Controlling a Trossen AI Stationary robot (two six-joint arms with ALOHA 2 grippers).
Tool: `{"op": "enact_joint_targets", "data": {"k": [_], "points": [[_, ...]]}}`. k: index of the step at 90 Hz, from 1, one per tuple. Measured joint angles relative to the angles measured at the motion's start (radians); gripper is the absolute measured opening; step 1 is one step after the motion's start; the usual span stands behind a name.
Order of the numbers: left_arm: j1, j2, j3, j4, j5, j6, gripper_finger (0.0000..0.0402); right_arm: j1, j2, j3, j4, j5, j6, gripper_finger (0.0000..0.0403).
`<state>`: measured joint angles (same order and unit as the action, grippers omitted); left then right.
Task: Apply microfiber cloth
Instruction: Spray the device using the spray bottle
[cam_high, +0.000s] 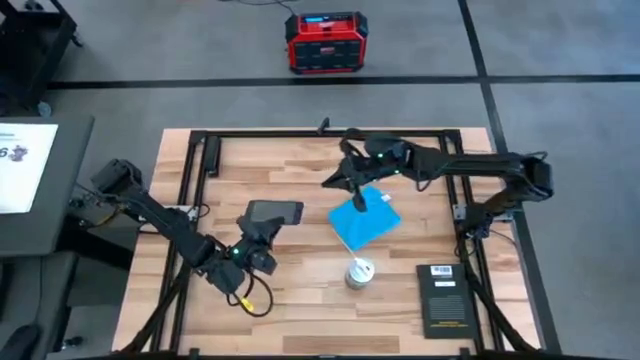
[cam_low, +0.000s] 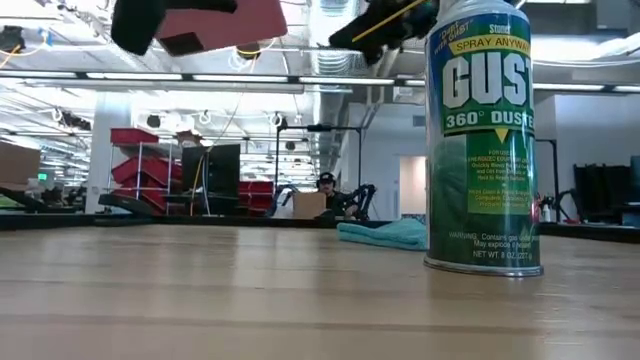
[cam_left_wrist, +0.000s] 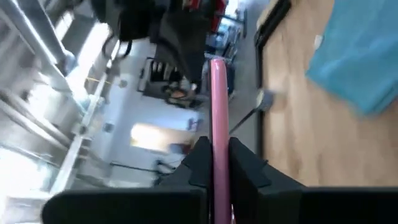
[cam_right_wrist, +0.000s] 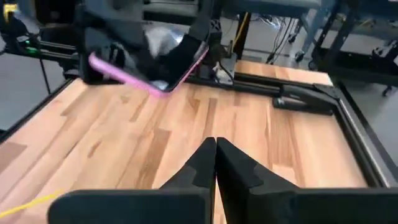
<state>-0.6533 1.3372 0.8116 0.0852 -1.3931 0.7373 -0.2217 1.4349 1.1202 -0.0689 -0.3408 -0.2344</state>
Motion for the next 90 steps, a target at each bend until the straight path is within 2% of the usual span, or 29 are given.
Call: {"op": "enact_joint_targets", "data": {"k": [10, 33, 50, 64, 77, 90], "points": [[0.004, -0.058, -0.001, -0.107, 0.069, -0.17, 0.0004, 0.012, -0.046, -0.051, -0.018, 0.027, 0.01, 0.0], [0.076, -0.19, -0.042, -0.106, 0.321, -0.374, 0.0004, 0.023, -0.082, -0.201, 0.064, 0.045, 0.075, 0.0], [0.13, -0.318, -0.191, -0.025, 0.363, -0.543, 0.0004, 0.04, -0.082, -0.281, 0.136, 0.044, 0.103, 0.0], [0.148, -0.399, -0.363, 0.108, 0.406, -0.657, 0.0004, 0.04, -0.082, -0.292, 0.141, 0.045, 0.107, 0.0], [0.148, -0.4, -0.488, 0.227, 0.417, -0.705, 0.0004, 0.046, -0.082, -0.292, 0.172, 0.053, 0.106, 0.0], [0.165, -0.33, -0.546, 0.27, 0.412, -0.765, 0.0004, 0.046, -0.082, -0.291, 0.175, 0.053, 0.106, 0.0]]}}
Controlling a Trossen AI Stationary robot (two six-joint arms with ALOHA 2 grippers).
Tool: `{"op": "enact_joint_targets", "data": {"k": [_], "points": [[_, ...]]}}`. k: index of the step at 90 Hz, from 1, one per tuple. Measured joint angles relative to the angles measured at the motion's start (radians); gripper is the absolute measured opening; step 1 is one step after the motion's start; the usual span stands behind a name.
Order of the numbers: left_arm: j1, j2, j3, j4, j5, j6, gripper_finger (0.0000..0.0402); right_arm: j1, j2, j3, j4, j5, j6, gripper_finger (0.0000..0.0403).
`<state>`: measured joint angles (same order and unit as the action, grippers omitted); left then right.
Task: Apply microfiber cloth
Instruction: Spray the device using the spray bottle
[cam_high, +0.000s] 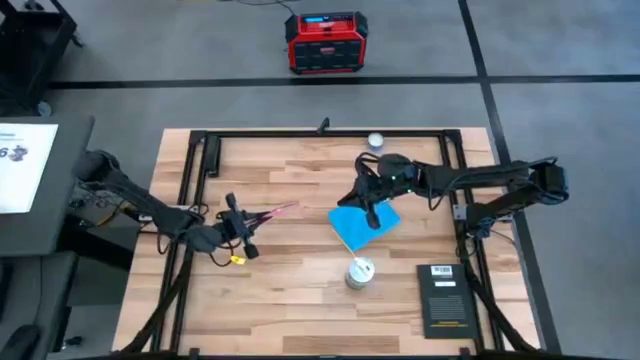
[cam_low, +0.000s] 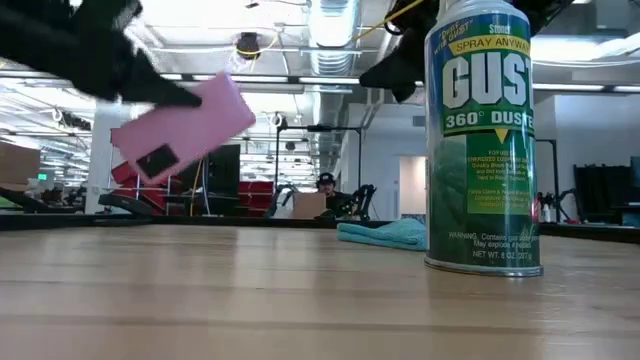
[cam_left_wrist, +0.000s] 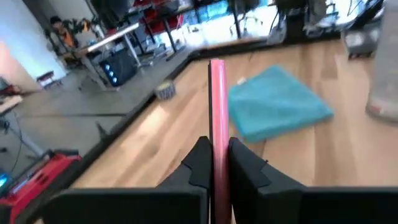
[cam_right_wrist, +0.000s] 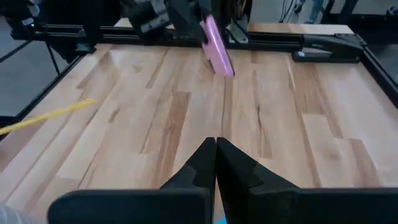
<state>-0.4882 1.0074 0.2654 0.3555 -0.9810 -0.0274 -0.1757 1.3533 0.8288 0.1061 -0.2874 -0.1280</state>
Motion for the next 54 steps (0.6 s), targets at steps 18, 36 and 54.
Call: {"op": "enact_joint_targets", "data": {"k": [18, 36, 54], "points": [[0.029, 0.188, -0.007, 0.048, 0.005, 0.035, 0.0004, 0.0, 0.0, 0.0, 0.014, 0.0, 0.001, 0.0], [0.037, 0.368, 0.009, 0.146, 0.02, 0.042, 0.0004, 0.0, 0.0, 0.0, 0.014, 0.0, 0.006, 0.0], [0.038, 0.476, 0.074, 0.17, 0.041, 0.045, 0.0026, -0.001, 0.009, 0.0, -0.004, -0.018, 0.026, 0.0]]}}
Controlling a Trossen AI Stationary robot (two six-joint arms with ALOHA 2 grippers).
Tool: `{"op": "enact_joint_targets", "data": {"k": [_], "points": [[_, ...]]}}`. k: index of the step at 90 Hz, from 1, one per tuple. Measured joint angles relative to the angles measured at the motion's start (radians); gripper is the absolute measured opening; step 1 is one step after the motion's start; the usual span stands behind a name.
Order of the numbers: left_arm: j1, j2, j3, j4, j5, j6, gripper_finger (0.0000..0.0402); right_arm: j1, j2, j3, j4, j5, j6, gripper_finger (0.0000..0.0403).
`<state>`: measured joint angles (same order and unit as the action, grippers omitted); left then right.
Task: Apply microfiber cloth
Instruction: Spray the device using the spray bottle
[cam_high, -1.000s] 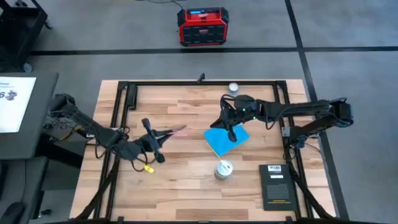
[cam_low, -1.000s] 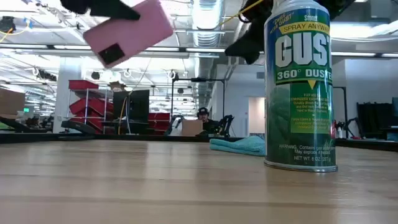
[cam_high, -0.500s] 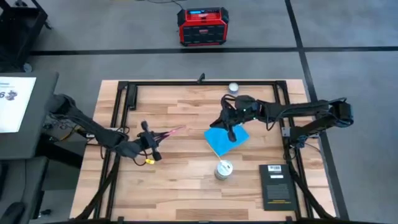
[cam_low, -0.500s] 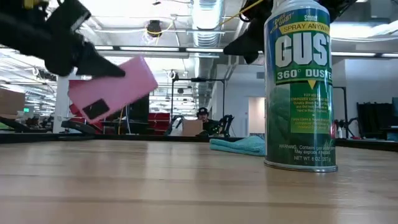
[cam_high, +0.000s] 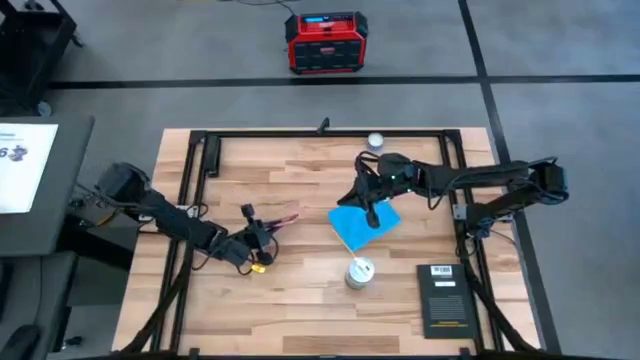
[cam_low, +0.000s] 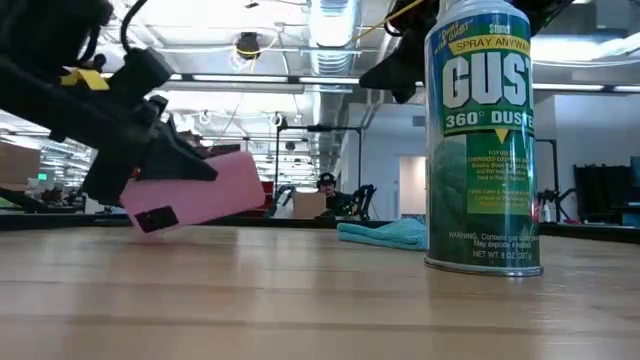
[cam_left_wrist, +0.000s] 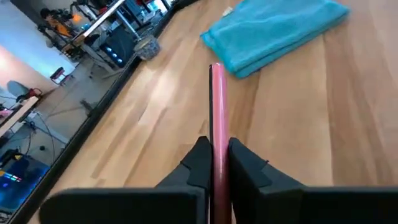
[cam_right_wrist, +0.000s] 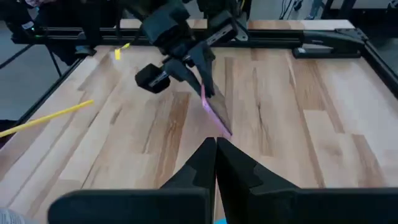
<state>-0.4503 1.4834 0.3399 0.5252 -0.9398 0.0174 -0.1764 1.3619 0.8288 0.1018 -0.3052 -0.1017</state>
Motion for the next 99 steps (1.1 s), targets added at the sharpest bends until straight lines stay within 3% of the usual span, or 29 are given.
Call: {"op": "enact_joint_targets", "data": {"k": [19, 54, 70, 80, 99], "points": [[0.0, 0.056, 0.062, -0.002, 0.003, 0.002, 0.0067, 0.019, 0.001, 0.0, -0.005, -0.038, 0.026, 0.0], [0.0, 0.067, 0.107, -0.007, 0.022, 0.008, 0.0095, 0.073, 0.001, 0.0, -0.013, -0.043, 0.015, 0.0], [0.042, 0.042, 0.108, -0.193, 0.023, -0.07, 0.0097, 0.081, 0.002, 0.0, -0.071, -0.042, 0.016, 0.0], [0.09, 0.008, 0.105, -0.351, 0.054, -0.157, 0.0089, 0.095, 0.054, 0.001, -0.066, -0.043, 0.027, 0.0], [0.157, -0.146, 0.106, -0.468, 0.081, -0.114, 0.0025, 0.151, 0.257, 0.0, 0.122, -0.063, 0.075, 0.0]]}}
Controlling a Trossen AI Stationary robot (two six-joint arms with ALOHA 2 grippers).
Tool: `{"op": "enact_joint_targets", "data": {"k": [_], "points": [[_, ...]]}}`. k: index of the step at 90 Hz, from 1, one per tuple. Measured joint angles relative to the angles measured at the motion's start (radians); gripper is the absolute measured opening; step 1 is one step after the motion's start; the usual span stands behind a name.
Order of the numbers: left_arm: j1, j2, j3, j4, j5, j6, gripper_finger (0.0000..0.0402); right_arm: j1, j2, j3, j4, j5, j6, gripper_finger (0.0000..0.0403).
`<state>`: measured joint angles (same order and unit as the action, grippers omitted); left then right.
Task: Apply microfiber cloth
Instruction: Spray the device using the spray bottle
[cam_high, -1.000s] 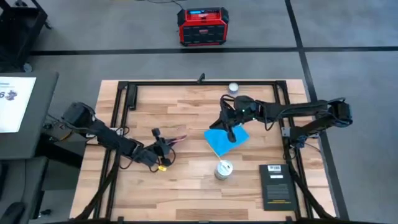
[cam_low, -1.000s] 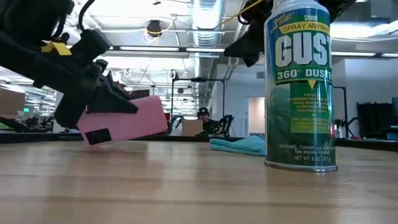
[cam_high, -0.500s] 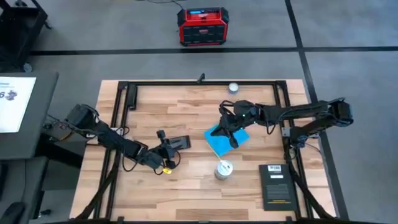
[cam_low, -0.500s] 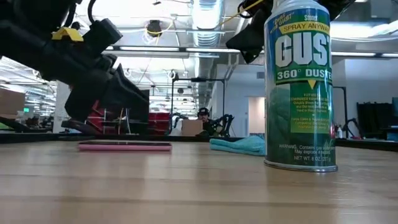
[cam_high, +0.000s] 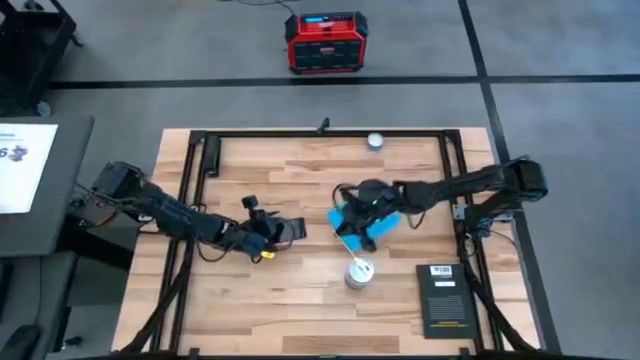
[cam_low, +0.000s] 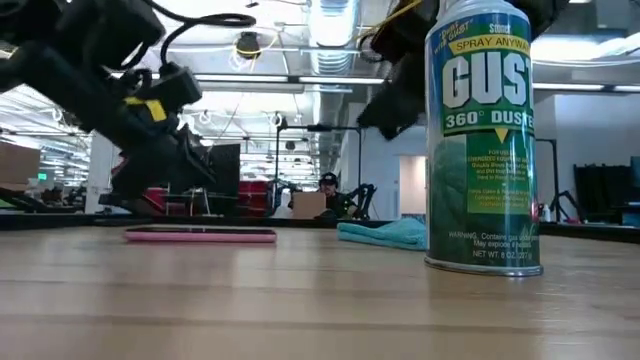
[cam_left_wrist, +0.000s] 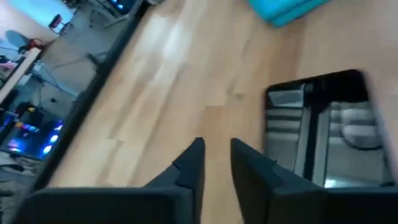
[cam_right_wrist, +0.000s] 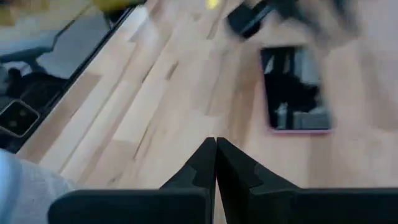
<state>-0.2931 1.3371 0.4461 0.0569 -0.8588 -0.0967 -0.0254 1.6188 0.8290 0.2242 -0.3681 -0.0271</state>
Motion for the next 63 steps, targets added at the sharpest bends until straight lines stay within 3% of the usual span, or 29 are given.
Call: {"op": "enact_joint_targets", "data": {"k": [13, 29, 42, 63], "points": [[0.062, -0.139, 0.0, -0.157, 0.162, -0.046, 0.0006, 0.021, 0.116, 0.003, 0.176, 0.001, 0.053, 0.0], [0.14, -0.218, -0.006, -0.335, 0.279, -0.156, 0.0003, 0.051, 0.231, 0.055, 0.222, 0.001, 0.08, 0.0], [0.199, -0.217, -0.006, -0.349, 0.44, -0.189, 0.0002, 0.067, 0.281, 0.12, 0.228, 0.002, 0.054, 0.0], [0.217, -0.154, -0.006, -0.279, 0.549, -0.194, 0.0013, 0.053, 0.285, 0.146, 0.221, 0.044, 0.033, 0.0]]}}
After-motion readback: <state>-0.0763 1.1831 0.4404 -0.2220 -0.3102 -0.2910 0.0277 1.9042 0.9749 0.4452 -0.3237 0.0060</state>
